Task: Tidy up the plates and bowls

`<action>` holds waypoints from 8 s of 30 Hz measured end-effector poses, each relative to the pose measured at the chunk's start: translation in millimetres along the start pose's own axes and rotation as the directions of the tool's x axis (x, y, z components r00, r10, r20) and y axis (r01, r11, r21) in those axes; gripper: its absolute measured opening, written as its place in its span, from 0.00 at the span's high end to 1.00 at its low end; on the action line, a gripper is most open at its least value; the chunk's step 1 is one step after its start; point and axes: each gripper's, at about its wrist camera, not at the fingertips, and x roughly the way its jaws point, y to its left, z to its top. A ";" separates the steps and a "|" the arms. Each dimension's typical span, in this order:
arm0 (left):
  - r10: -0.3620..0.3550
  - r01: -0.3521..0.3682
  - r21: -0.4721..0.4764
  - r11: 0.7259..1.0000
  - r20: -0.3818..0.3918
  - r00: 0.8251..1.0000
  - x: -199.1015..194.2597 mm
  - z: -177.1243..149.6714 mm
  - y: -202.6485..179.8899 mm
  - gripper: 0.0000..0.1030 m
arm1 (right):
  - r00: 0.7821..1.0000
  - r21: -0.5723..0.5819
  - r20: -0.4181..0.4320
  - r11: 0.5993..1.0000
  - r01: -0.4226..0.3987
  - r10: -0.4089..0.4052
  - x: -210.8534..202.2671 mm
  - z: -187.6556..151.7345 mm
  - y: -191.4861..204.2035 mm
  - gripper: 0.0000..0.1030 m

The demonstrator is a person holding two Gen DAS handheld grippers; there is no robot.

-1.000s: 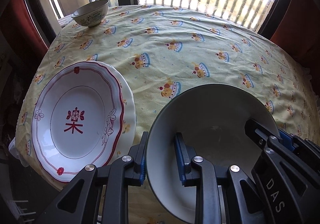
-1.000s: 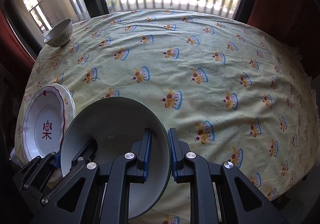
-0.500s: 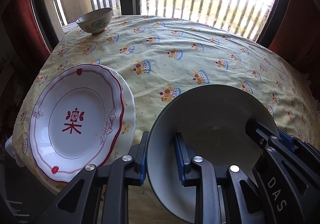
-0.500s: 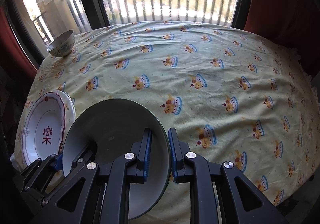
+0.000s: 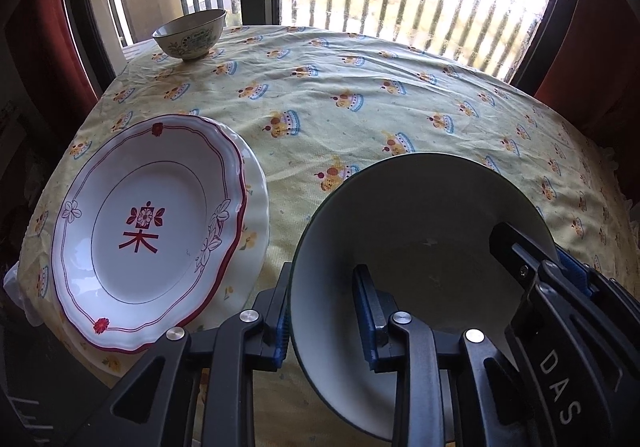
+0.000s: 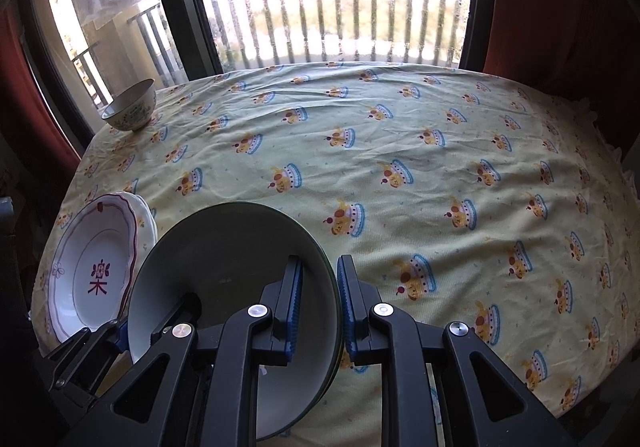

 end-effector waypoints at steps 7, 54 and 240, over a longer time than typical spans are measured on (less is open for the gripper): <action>0.017 -0.016 0.048 0.999 -0.016 1.000 -8.2 2.0 0.9 0.57 | 0.999 0.001 -0.024 1.000 -0.024 0.024 -4.8 -0.9 2.9 0.40; -0.048 0.027 0.193 0.981 0.106 0.993 -6.5 197.3 154.0 0.29 | 1.000 0.072 0.018 0.997 0.013 -0.014 23.6 151.9 187.3 0.41; -0.028 0.039 0.172 0.984 -0.070 0.997 -14.1 21.6 -8.7 0.44 | 0.987 0.057 -0.153 0.997 -0.049 0.057 -6.8 8.2 -6.6 0.38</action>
